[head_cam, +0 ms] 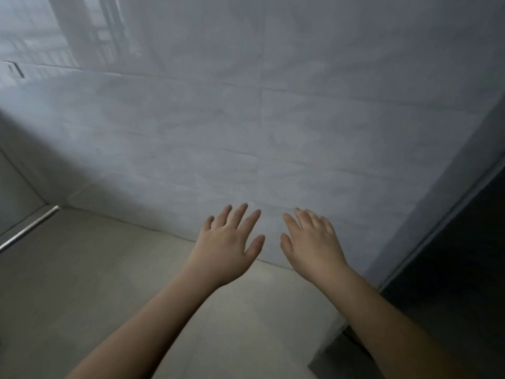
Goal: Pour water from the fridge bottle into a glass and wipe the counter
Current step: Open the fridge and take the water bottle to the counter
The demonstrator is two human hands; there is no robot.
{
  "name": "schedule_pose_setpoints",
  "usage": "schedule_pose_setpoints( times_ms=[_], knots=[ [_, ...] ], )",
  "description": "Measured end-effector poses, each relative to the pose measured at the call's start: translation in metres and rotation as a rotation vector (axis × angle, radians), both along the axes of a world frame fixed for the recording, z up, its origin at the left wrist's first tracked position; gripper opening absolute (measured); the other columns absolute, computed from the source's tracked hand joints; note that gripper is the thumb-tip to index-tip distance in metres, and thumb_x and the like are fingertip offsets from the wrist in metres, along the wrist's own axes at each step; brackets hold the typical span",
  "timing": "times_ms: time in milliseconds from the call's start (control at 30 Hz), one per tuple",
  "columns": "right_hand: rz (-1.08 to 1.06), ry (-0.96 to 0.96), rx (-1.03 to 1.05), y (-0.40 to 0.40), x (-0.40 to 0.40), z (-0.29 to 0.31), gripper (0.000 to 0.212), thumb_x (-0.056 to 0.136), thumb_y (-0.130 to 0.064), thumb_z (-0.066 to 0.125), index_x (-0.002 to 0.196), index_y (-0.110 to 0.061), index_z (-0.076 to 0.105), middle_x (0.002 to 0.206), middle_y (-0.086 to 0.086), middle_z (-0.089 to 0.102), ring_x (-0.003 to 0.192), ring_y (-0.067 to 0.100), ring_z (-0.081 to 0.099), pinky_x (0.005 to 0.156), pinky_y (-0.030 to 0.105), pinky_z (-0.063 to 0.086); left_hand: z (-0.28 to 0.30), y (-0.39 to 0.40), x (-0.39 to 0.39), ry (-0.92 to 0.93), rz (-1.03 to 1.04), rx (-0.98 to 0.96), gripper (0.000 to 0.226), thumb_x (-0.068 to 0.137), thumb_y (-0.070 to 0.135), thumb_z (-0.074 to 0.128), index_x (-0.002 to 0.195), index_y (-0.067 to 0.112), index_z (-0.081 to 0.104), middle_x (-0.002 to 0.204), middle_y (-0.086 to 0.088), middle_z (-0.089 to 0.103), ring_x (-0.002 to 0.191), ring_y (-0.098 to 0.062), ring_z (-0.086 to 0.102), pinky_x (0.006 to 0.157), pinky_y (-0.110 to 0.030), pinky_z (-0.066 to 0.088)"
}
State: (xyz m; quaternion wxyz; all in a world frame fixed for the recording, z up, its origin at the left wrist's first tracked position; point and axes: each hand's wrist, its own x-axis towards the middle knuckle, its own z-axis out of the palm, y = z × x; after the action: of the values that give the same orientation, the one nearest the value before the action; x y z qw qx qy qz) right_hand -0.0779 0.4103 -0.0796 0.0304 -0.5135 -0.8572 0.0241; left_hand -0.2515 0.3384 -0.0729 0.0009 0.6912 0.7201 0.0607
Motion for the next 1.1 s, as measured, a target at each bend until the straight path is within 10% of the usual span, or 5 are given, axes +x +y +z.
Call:
schedule_pose_setpoints(
  times_ms=[633,933,1100],
  knots=[
    [-0.524,-0.048,-0.087,0.13,0.116,-0.025,0.056,0.102,-0.044,0.03,0.153,-0.023,0.022,0.16,0.004,0.021,0.146,0.026,0.02,0.118,0.041,0.018,-0.047,0.236,0.104,0.092,-0.587,-0.037,0.068,0.095,0.058,0.018,0.146,0.021,0.044,0.15,-0.01,0.045,0.138,-0.037,0.041,0.108,-0.055,0.038],
    [-0.772,-0.064,-0.065,0.103,0.105,-0.026,0.055,0.102,-0.041,0.032,0.153,-0.02,0.021,0.158,0.005,0.023,0.145,0.025,0.02,0.119,0.04,0.012,-0.06,0.269,0.121,0.124,-0.954,-0.086,0.071,0.097,0.063,0.009,0.157,0.026,0.007,0.165,-0.005,0.012,0.151,-0.032,0.01,0.121,-0.049,0.015],
    [-0.817,-0.156,0.074,0.085,0.095,-0.037,0.046,0.088,-0.027,0.064,0.13,-0.01,0.058,0.13,0.015,0.058,0.123,0.033,0.052,0.108,0.046,0.035,-0.069,0.263,0.124,0.114,-1.079,-0.121,0.071,0.098,0.064,0.017,0.157,0.027,0.004,0.164,-0.006,0.013,0.15,-0.034,0.012,0.12,-0.052,0.017]
  ],
)
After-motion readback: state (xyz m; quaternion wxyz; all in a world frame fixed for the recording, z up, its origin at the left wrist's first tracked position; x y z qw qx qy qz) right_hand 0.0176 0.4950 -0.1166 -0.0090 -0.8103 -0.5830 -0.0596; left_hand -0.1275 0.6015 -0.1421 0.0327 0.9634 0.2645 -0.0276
